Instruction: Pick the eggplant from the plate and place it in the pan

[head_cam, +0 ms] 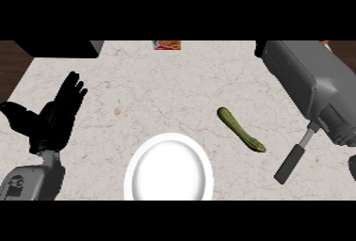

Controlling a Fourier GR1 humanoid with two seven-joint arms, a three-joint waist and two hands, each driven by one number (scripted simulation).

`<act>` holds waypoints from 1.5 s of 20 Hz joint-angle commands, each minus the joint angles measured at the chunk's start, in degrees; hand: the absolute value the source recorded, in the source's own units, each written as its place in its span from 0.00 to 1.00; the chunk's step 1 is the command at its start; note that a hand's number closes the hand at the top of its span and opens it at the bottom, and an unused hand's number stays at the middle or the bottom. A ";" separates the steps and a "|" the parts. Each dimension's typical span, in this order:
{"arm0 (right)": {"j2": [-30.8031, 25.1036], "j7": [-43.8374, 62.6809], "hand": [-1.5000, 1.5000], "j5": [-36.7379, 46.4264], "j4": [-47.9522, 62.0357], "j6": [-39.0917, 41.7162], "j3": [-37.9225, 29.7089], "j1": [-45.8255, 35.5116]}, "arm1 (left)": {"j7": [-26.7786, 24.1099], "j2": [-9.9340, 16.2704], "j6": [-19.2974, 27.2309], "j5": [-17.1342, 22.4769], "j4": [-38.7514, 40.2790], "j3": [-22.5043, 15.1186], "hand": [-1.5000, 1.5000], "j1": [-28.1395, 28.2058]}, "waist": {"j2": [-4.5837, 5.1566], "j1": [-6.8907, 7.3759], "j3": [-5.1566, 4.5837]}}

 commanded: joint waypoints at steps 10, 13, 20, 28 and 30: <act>-3.67 13.20 1.00 5.24 5.45 -12.47 0.10 -2.63 | 0.27 -0.69 0.94 -0.79 -1.88 0.48 0.50 0.52 | 0.20 -0.89 0.24; -6.48 11.64 1.00 5.22 4.61 -15.44 -0.86 -0.28 | -2.82 -0.59 -1.59 0.15 -2.40 0.59 0.50 5.89 | 0.09 -0.92 0.21; -16.20 3.58 1.00 3.54 1.26 -25.22 -4.70 10.89 | 0.61 -0.34 -0.29 -0.03 -3.46 1.40 0.50 3.80 | 0.07 -1.67 0.27; -21.13 -11.02 1.00 -2.32 -4.86 -31.40 -13.49 25.08 | -0.02 -0.06 -1.98 -0.12 -2.24 1.71 0.50 2.67 | 0.54 -0.82 0.31; -21.97 -16.77 1.00 -4.55 -6.41 -31.52 -16.00 28.67 | -0.53 -0.86 -1.35 -0.31 1.22 2.12 0.50 -0.49 | 0.62 -1.19 0.31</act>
